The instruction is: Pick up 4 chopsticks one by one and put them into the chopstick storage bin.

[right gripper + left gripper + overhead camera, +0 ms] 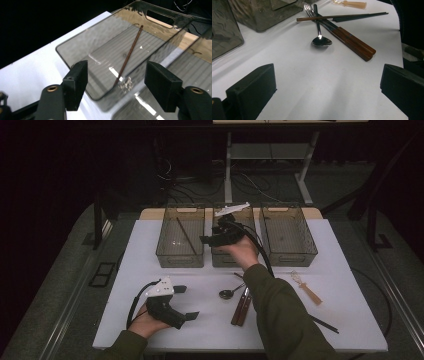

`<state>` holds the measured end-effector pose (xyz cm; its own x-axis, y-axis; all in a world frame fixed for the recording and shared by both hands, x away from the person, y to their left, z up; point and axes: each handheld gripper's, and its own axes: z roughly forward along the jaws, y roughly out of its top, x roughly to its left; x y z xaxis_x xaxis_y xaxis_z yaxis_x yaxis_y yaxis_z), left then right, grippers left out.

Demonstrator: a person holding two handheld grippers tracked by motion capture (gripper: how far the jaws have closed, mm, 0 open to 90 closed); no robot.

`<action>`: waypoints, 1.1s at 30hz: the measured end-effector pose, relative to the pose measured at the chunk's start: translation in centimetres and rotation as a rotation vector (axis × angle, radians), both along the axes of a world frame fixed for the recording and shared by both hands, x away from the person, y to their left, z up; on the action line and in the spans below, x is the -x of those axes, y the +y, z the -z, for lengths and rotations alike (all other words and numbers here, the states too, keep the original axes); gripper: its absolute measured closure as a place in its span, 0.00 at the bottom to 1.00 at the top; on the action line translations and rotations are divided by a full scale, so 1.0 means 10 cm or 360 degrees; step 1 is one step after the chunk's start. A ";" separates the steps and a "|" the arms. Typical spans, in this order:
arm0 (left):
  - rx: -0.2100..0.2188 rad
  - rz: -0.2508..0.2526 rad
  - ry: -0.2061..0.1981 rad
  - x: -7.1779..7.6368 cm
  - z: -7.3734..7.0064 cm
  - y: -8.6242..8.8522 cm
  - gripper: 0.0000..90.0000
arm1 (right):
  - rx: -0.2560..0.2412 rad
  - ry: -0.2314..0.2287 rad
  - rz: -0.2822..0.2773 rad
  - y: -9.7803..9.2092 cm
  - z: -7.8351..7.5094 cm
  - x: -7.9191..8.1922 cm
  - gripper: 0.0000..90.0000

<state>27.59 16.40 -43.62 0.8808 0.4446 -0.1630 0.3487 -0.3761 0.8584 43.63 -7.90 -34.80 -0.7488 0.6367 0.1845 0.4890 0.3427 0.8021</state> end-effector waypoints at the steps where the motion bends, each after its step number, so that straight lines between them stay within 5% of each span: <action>1: -0.0007 0.0001 -0.0003 0.00 0.00 0.00 0.00 | 0.0005 -0.0005 -0.0001 -0.03 0.00 0.02 0.34; 11: -0.0003 -0.0013 0.0010 0.01 0.00 0.01 0.00 | 0.0015 -0.0045 -0.0035 -0.32 -0.01 0.19 0.21; 33: 0.0004 -0.0020 0.0011 0.02 -0.01 0.01 0.00 | 0.0025 -0.0070 -0.0056 -0.96 0.08 0.56 0.21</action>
